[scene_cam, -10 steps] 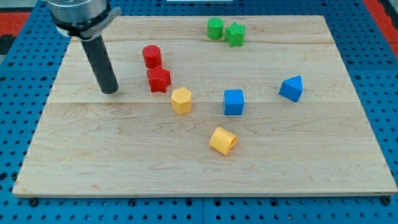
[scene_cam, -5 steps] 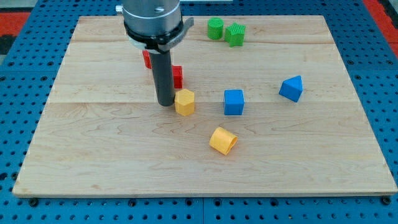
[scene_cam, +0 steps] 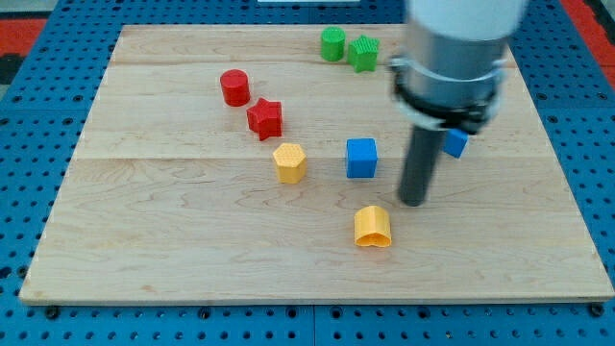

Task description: Place the blue cube to the top right of the yellow heart

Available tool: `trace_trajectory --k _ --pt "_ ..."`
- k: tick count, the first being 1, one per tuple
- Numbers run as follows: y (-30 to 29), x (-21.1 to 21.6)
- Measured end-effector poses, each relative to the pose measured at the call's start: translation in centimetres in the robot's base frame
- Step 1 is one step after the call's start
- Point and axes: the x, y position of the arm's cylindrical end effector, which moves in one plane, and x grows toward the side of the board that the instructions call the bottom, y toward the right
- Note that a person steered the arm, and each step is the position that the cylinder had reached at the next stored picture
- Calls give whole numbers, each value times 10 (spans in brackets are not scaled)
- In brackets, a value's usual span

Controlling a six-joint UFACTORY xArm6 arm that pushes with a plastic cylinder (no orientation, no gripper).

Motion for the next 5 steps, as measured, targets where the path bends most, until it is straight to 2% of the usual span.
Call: trace_trajectory --k 1,2,3,4,5 --pt "27 -12" --pt "41 19" --pt "-14 55" --pt "-51 66" --pt "-80 60"
